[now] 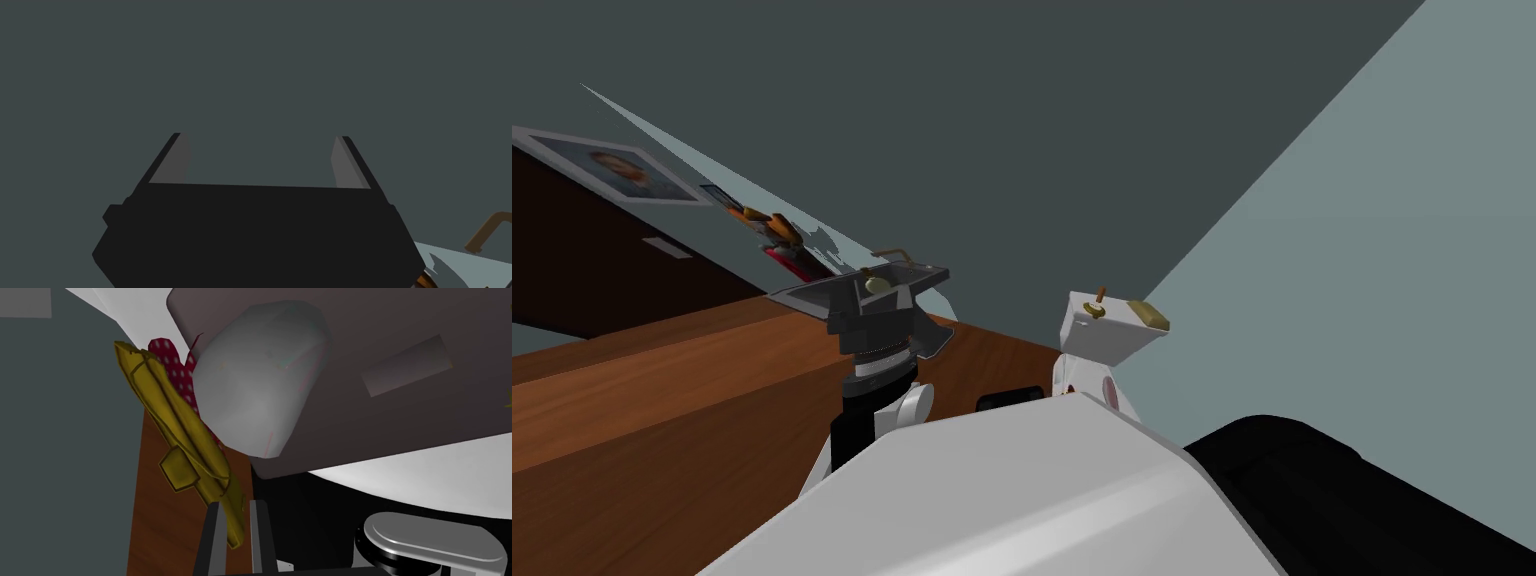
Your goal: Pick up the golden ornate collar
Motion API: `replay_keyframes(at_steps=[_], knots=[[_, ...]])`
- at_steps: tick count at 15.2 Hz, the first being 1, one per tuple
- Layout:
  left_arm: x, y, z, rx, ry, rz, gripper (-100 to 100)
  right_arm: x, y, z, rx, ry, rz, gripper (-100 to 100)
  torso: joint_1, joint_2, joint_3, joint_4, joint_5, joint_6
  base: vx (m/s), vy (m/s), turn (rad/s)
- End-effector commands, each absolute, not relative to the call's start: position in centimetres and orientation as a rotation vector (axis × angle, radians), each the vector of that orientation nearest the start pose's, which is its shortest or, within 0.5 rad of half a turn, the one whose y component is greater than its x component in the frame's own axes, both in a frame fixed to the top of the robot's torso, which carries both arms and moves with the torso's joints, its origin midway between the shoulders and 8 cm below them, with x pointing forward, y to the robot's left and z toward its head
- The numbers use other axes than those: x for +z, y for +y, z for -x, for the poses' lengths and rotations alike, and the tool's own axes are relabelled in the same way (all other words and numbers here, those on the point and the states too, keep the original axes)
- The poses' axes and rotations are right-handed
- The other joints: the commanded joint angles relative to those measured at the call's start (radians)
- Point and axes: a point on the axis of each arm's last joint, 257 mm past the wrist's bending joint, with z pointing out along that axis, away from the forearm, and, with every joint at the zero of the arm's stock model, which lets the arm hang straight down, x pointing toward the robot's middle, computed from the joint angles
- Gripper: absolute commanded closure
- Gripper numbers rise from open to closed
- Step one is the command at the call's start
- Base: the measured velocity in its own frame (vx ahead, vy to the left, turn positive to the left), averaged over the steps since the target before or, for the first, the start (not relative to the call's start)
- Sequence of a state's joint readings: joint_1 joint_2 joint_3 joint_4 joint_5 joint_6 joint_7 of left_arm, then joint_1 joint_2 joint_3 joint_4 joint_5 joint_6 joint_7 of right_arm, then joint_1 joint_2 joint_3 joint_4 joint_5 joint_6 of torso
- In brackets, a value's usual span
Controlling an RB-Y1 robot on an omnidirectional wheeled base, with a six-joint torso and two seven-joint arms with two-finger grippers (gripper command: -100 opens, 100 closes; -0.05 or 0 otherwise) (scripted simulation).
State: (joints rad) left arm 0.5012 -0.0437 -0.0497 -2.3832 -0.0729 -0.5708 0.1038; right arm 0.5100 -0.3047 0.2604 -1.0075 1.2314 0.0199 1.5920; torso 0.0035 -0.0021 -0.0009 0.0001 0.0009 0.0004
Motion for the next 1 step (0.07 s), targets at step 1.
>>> replay_keyframes(at_steps=[1], knots=[[8.08, 25.36, -30.99, -1.435, 0.474, 0.541, 0, -63.46, -33.53, -9.91, -0.554, 2.054, 1.908, 100, 0.000, 0.000, 0.000, 0.000, 0.000, 0.000, 0.016, 0.017, -0.001]])
